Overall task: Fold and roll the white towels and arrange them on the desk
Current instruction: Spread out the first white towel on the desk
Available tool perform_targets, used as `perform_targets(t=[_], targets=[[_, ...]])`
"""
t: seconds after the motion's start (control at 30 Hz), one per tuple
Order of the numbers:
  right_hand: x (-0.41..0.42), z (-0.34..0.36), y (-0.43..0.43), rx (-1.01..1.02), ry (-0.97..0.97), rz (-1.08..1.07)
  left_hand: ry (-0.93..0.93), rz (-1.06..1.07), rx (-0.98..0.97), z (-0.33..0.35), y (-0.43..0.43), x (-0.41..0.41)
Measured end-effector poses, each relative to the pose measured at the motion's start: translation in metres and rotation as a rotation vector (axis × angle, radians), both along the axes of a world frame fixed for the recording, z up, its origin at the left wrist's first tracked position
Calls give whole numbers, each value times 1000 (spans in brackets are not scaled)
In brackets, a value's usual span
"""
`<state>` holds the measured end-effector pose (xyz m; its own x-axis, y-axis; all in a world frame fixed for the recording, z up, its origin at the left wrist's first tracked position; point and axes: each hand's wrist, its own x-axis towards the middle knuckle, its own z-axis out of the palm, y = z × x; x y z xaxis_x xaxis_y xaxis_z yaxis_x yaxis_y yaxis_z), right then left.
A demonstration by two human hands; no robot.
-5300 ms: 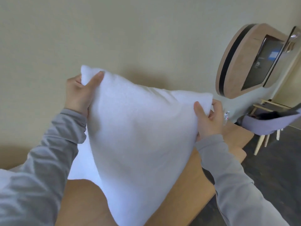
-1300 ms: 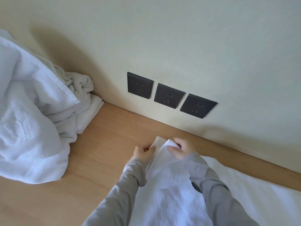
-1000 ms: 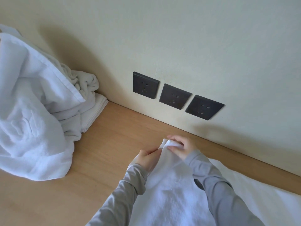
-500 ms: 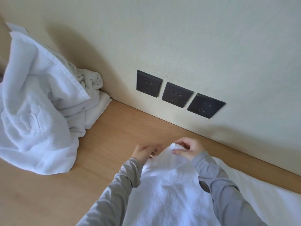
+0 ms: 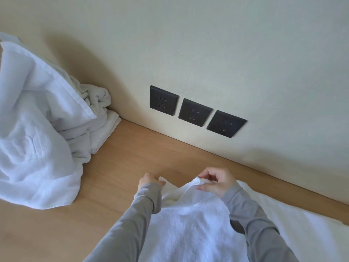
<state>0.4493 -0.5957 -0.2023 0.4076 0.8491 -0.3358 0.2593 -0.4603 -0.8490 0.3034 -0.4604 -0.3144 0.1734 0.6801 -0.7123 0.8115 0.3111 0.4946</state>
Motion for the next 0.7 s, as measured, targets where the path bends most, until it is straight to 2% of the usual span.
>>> perform_targets(t=[0.13,0.27,0.3,0.37,0.43,0.5,0.7], targets=[[-6,30,-14,-65,30,45,-408,208,-81,33,-4,-5],[-13,91,-42,5,204,345,-656,200,-154,88,-15,-2],[-15,99,-44,37,202,346,-713,181,-175,100,-21,0],[-18,101,-36,79,82,194,-819,100,-217,120,-38,2],[-20,92,-24,88,-7,11,-883,15,-245,134,-53,2],[-23,85,-17,94,-41,-61,-889,-7,-253,138,-59,-1],[-29,75,-23,64,-37,26,-926,55,-307,133,-63,-15]])
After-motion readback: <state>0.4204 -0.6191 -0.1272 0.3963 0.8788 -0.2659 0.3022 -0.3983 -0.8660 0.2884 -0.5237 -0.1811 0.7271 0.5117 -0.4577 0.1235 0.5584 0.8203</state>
